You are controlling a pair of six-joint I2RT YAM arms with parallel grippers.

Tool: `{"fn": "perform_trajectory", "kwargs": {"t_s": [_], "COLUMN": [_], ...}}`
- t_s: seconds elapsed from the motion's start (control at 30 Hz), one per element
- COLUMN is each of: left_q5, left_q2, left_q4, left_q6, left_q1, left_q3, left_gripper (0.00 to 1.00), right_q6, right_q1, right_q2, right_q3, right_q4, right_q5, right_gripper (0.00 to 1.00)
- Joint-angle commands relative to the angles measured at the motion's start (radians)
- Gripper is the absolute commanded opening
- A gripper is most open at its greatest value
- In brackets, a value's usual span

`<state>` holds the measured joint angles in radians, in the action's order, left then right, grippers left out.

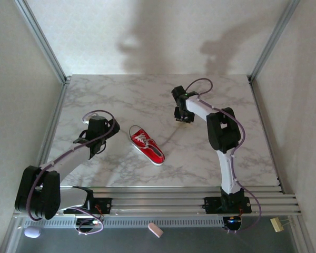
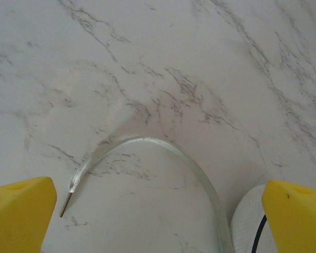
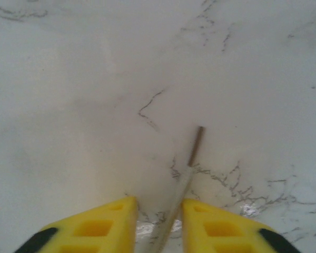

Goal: Tie the shoes

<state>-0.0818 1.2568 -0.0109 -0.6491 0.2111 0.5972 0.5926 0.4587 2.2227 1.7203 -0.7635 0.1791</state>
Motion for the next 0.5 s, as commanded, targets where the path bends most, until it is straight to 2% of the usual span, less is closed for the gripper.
{"fn": "perform_trajectory", "kwargs": {"t_s": [0.0,0.13,0.3,0.47], "left_q5": [-0.019,-0.040,-0.093,-0.102], "left_q2": [0.016,0.041,0.099,0.148], "left_q4": [-0.034,-0.073,-0.208,-0.267], "left_q6": [-0.066,-0.142,-0.255,-0.348], "left_q1": [0.016,0.038,0.046,0.045], "left_q3": [0.037,0.069,0.132,0.179], "left_gripper": [1.00,1.00,0.94,0.91], "right_q6": [0.000,-0.024,-0.048,-0.070], "right_q1": [0.005,0.006,0.015,0.041], "right_q2": [0.012,-0.120,-0.311,-0.443], "right_q3": [-0.014,-0.111,-0.236,-0.325], "right_q4": [-0.010,0.098,0.164,0.168], "right_q5": [-0.022,-0.049,-0.032,0.013], "right_gripper": [0.18,0.01,0.00,0.00]}}
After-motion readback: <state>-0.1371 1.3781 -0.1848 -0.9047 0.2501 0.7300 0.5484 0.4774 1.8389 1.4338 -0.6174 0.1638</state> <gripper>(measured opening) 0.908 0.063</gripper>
